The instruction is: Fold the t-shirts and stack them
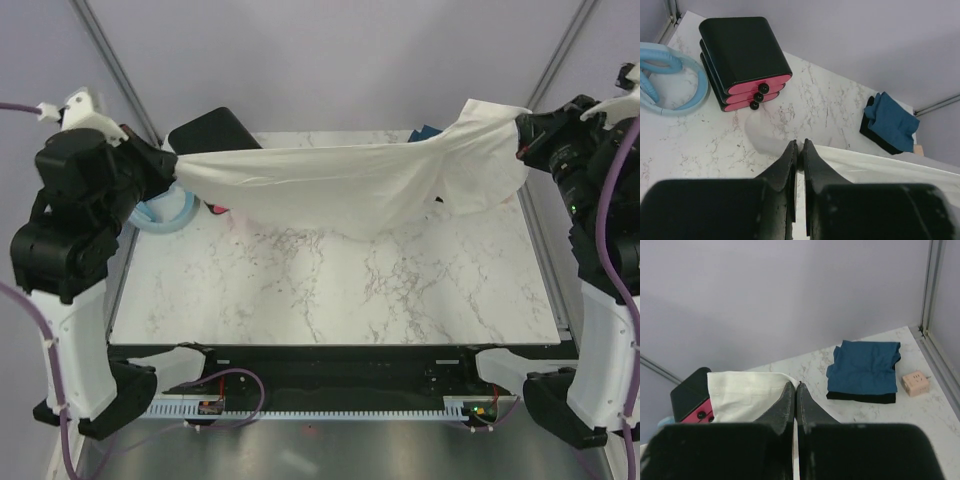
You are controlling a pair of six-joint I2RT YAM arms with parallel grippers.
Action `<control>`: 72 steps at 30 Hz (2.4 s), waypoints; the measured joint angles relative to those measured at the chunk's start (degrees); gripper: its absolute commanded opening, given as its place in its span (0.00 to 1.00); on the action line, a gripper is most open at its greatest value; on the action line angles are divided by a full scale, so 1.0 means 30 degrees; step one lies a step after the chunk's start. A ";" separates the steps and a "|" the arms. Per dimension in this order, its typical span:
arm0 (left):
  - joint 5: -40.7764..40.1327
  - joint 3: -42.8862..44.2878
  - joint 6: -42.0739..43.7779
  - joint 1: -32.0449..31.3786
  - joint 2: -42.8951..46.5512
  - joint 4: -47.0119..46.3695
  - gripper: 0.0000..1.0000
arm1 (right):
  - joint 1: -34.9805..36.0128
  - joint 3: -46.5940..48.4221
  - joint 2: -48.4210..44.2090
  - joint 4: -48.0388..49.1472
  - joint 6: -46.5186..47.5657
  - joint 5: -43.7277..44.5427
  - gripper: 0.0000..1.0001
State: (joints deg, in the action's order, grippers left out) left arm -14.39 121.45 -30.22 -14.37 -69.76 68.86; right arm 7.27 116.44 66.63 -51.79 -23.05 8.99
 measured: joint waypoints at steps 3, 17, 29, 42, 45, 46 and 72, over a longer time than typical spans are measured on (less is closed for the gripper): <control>-0.0211 0.0299 -0.0117 0.0000 0.1632 0.0568 0.02 | 0.0007 0.0379 -0.1020 0.0204 0.0117 0.0044 0.00; -0.0357 0.2273 -0.0146 -0.0007 0.3920 0.2616 0.02 | 0.0036 0.3730 -0.3971 0.0219 -0.0459 -0.1770 0.00; -0.2288 0.2484 -0.0109 0.0000 0.2412 0.2550 0.02 | 0.0036 0.4022 -0.1661 -0.1763 0.0204 -0.2171 0.00; -0.2652 0.0415 0.0182 -0.0036 -0.0714 0.2892 0.02 | 0.0146 0.0656 0.0423 -0.3657 0.1107 0.1362 0.00; -0.2470 -0.0262 0.0211 -0.0095 0.0954 0.2871 0.02 | 0.0182 0.0488 -0.2171 -0.3475 0.1100 0.1494 0.00; -0.2382 -0.0503 0.0226 -0.0124 0.1647 0.2798 0.02 | 0.0197 0.0488 -0.2951 -0.3359 0.1100 0.1494 0.00; -0.2630 -0.2914 0.0233 -0.0357 0.0372 0.1734 0.02 | 0.0211 -0.2484 -0.3621 -0.3249 0.1100 0.1588 0.00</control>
State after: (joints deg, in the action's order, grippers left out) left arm -22.28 112.71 -29.52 -15.44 -68.64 74.06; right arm 7.90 108.99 55.77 -61.54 -19.75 13.76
